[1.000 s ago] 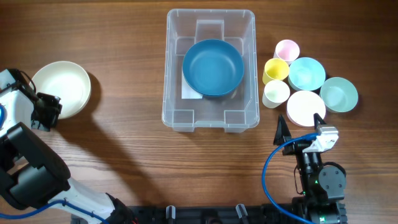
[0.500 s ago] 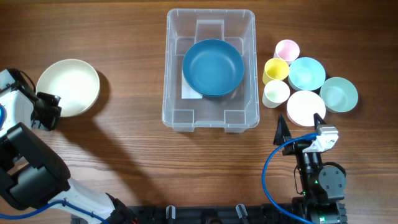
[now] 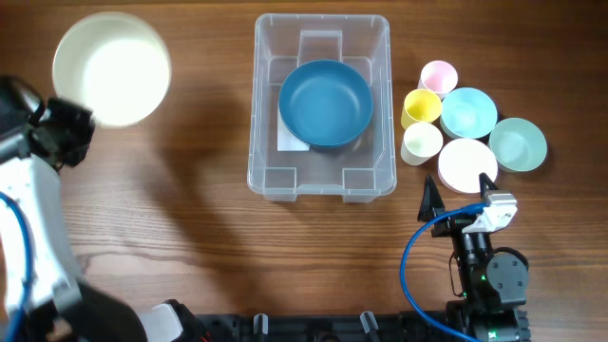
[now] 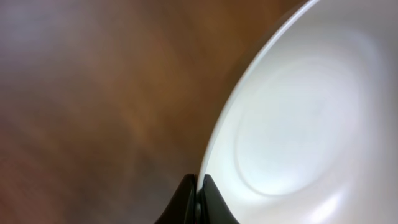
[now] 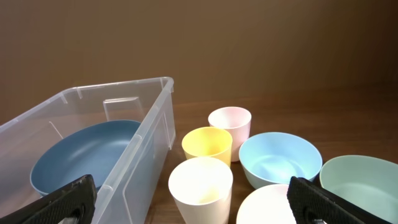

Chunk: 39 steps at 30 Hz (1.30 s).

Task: Pack container
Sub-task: 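Lift the cream bowl with the left gripper and lower into the bin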

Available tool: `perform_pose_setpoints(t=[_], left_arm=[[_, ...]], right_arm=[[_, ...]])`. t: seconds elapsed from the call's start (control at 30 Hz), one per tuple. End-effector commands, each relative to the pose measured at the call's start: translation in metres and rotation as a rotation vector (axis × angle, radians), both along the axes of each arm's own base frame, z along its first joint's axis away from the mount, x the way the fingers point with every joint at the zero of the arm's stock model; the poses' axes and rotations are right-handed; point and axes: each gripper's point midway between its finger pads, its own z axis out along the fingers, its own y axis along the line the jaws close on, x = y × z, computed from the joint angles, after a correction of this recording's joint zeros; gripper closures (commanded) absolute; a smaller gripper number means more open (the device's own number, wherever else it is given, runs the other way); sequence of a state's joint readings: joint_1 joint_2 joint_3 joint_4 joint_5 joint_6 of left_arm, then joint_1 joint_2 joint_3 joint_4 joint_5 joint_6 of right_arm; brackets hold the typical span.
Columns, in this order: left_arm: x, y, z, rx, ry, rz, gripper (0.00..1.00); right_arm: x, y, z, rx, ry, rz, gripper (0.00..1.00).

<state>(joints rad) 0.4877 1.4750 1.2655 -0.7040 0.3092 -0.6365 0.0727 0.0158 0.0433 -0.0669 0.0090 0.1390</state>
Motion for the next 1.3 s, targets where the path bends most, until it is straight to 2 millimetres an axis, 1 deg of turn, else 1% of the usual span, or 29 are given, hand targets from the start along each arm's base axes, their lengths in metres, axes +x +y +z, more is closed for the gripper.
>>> perform_pose_setpoints(t=[0.0,0.03,0.07,0.1,0.2,0.27,0.33,0.4,0.5,0.6,0.63,0.7,0.77,0.8,0.83,0.87,0.9,0.93,1.0,1.1,1.27], left_arm=[[0.015,-0.073,0.075,0.034,-0.224,-0.211,0.96],[0.016,-0.09,0.084,0.041,-0.255,-0.253,0.95],[0.018,-0.111,0.093,0.047,-0.287,-0.309,0.95],[0.019,-0.128,0.098,0.048,-0.307,-0.353,0.94],[0.021,-0.178,0.102,0.044,-0.333,-0.477,0.94],[0.022,-0.203,0.097,0.064,-0.318,-0.522,0.94],[0.023,-0.222,0.089,0.092,-0.297,-0.549,0.93],[0.023,-0.244,0.077,0.125,-0.266,-0.583,0.93],[0.025,-0.27,0.061,0.161,-0.236,-0.624,0.92],[0.029,-0.292,0.05,0.17,-0.228,-0.665,0.91],[0.03,-0.298,0.047,0.168,-0.227,-0.676,0.9],[0.034,-0.305,0.041,0.167,-0.225,-0.691,0.83],[0.038,-0.307,0.037,0.167,-0.226,-0.692,0.82],[0.04,-0.308,0.037,0.167,-0.23,-0.69,0.76],[0.043,-0.308,0.038,0.168,-0.239,-0.687,0.62],[0.045,-0.308,0.038,0.169,-0.248,-0.684,0.44],[0.047,-0.309,0.04,0.17,-0.26,-0.682,0.32],[0.048,-0.309,0.041,0.17,-0.266,-0.682,0.27],[0.048,-0.309,0.043,0.17,-0.27,-0.682,0.28],[0.045,-0.313,0.041,0.153,-0.263,-0.701,0.31],[0.029,-0.326,0.03,0.123,-0.205,-0.76,0.38]], right_arm=[[0.001,-0.004,-0.001,0.02,0.0,-0.023,0.0],[0.001,-0.004,-0.001,0.019,0.0,-0.023,0.0],[0.001,-0.004,-0.001,0.02,0.0,-0.022,0.0],[0.001,-0.004,-0.001,0.02,0.0,-0.023,0.0],[0.001,-0.004,-0.001,0.02,0.0,-0.023,0.0],[0.001,-0.004,-0.001,0.02,0.0,-0.023,0.0],[0.001,-0.004,-0.001,0.02,0.0,-0.023,0.0],[0.001,-0.004,-0.001,0.02,0.0,-0.023,0.0],[0.001,-0.004,-0.001,0.02,0.0,-0.023,0.0],[0.001,-0.004,-0.001,0.02,0.0,-0.023,0.0],[0.001,-0.004,-0.001,0.02,0.0,-0.022,0.0],[0.001,-0.004,-0.001,0.02,0.0,-0.023,0.0],[0.001,-0.004,-0.001,0.02,0.0,-0.023,0.0],[0.001,-0.004,-0.001,0.02,0.0,-0.023,0.0],[0.001,-0.004,-0.001,0.02,0.0,-0.023,0.0],[0.001,-0.004,-0.001,0.02,0.0,-0.023,0.0],[0.001,-0.004,-0.001,0.02,0.0,-0.022,0.0],[0.001,-0.004,-0.001,0.02,0.0,-0.022,0.0],[0.001,-0.004,-0.001,0.02,0.0,-0.023,0.0],[0.001,-0.004,-0.001,0.019,0.0,-0.023,0.0],[0.001,-0.004,-0.001,0.02,0.0,-0.023,0.0]])
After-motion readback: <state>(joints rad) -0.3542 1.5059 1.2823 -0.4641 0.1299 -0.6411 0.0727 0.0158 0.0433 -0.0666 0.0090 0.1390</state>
